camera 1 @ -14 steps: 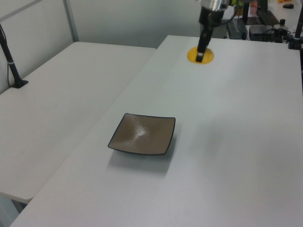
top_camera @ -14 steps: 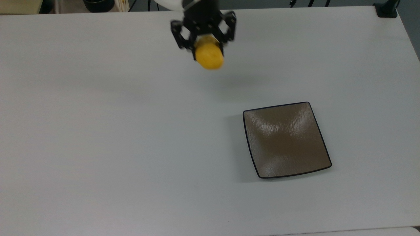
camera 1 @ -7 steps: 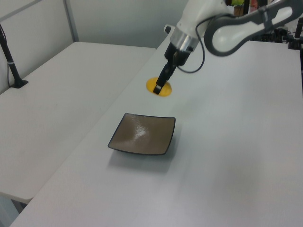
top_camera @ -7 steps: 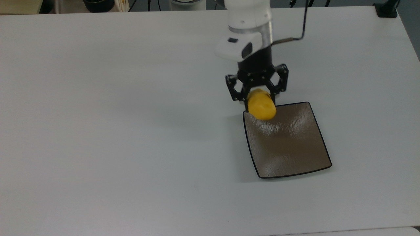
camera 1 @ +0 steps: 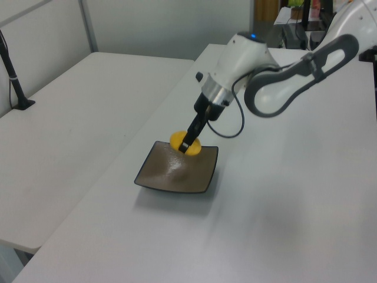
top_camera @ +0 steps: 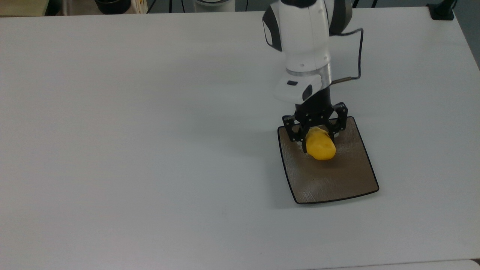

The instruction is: Put potatoes on a ceramic plate

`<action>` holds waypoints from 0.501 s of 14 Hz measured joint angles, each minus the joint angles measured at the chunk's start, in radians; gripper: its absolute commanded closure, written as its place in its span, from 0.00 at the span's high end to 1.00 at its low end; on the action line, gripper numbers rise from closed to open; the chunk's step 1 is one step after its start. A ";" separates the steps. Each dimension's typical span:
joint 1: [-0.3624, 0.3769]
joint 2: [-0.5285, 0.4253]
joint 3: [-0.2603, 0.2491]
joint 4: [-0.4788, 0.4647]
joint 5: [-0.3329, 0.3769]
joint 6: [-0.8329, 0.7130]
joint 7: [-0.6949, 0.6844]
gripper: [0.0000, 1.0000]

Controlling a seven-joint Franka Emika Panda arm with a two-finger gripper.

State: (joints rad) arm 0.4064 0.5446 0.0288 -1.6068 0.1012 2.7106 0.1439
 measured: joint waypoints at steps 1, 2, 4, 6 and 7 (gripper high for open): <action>0.009 0.025 0.000 0.001 -0.001 0.017 0.000 0.73; 0.012 0.043 0.000 0.007 -0.001 0.025 0.000 0.82; 0.013 0.061 0.000 0.022 -0.007 0.027 0.000 1.00; 0.016 0.065 0.000 0.029 -0.012 0.027 0.000 1.00; 0.018 0.065 0.000 0.031 -0.012 0.027 0.000 1.00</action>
State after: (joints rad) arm 0.4241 0.6098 0.0286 -1.5756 0.0889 2.7374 0.1440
